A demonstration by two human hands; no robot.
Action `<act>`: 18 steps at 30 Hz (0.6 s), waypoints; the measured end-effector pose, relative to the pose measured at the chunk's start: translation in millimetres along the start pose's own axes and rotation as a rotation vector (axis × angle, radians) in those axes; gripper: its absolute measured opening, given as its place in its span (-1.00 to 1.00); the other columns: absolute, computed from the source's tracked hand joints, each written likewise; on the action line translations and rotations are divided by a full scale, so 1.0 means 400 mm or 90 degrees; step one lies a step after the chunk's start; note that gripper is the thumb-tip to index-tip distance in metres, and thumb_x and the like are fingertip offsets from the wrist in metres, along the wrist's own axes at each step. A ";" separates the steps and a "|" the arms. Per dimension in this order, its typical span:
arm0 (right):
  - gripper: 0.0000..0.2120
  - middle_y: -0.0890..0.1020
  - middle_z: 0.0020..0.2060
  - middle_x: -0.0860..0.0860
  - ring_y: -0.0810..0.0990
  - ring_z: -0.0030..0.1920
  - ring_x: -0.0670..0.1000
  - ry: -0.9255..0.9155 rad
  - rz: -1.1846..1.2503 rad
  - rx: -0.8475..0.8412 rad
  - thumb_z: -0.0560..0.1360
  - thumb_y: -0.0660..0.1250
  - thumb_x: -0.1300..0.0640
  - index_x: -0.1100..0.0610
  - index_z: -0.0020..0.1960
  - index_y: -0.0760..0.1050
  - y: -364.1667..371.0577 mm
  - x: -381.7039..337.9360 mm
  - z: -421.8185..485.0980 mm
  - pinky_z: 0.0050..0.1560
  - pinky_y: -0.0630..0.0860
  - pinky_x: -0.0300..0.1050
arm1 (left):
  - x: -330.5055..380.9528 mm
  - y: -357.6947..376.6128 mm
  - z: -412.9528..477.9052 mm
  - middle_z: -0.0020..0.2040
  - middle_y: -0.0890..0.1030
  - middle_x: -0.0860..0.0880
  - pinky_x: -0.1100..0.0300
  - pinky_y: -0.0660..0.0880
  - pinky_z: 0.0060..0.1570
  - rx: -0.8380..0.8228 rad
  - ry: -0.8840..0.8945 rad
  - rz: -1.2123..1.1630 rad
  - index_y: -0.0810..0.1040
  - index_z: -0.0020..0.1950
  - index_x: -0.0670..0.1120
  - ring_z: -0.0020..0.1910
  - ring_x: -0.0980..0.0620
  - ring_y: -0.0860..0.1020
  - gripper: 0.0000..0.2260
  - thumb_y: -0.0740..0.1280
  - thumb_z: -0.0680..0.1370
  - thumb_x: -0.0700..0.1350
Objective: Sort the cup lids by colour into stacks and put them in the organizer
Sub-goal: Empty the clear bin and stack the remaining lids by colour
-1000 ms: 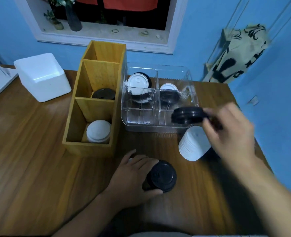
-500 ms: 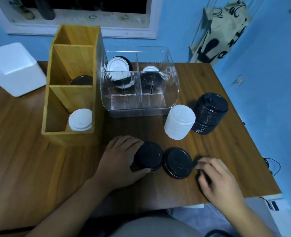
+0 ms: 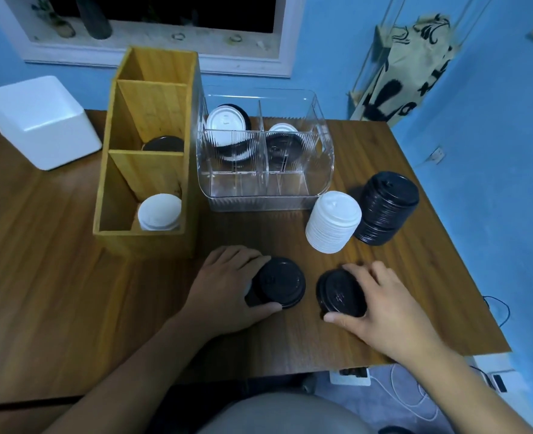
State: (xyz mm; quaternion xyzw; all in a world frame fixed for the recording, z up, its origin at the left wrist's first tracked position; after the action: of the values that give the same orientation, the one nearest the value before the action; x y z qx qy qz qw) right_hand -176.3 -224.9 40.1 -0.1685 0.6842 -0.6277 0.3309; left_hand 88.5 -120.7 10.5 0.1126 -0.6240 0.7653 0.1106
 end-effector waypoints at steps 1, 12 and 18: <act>-0.03 0.38 0.14 -0.10 0.43 0.14 0.00 0.029 -0.031 0.009 0.29 0.14 -0.66 -0.05 0.50 0.31 0.000 -0.003 -0.008 0.11 0.54 -0.02 | 0.001 -0.001 0.000 0.29 0.55 0.09 0.08 0.30 0.37 0.005 0.002 -0.001 0.52 0.40 0.04 0.31 0.06 0.46 -0.23 0.23 0.41 0.55; -0.23 0.39 0.33 -0.36 0.36 0.38 -0.16 -0.062 0.219 -0.013 0.31 0.43 -0.41 -0.17 0.45 0.37 -0.012 -0.022 0.005 0.40 0.28 -0.30 | 0.003 -0.003 -0.002 0.31 0.55 0.11 0.07 0.34 0.39 0.020 0.007 -0.018 0.48 0.44 0.05 0.31 0.09 0.47 -0.22 0.29 0.40 0.53; -0.23 0.48 0.24 -0.24 0.41 0.26 -0.14 -0.061 0.219 0.043 0.30 0.50 -0.34 -0.08 0.43 0.43 -0.004 -0.138 0.078 0.28 0.22 -0.46 | 0.001 0.001 -0.002 0.29 0.58 0.09 0.08 0.36 0.37 0.028 0.013 -0.030 0.46 0.46 0.01 0.29 0.10 0.49 -0.19 0.28 0.41 0.53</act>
State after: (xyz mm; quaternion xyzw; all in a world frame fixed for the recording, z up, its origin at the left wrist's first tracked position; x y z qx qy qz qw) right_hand -115.8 -212.8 55.3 -0.0672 0.6649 -0.5757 0.4712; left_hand 88.0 -120.1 9.9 0.1222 -0.6033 0.7769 0.1325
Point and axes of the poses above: each hand's wrist, its own z-axis towards the middle knuckle, its own y-axis out of the palm, x = y × z, the point moved 3 cm from there along z, towards the middle knuckle
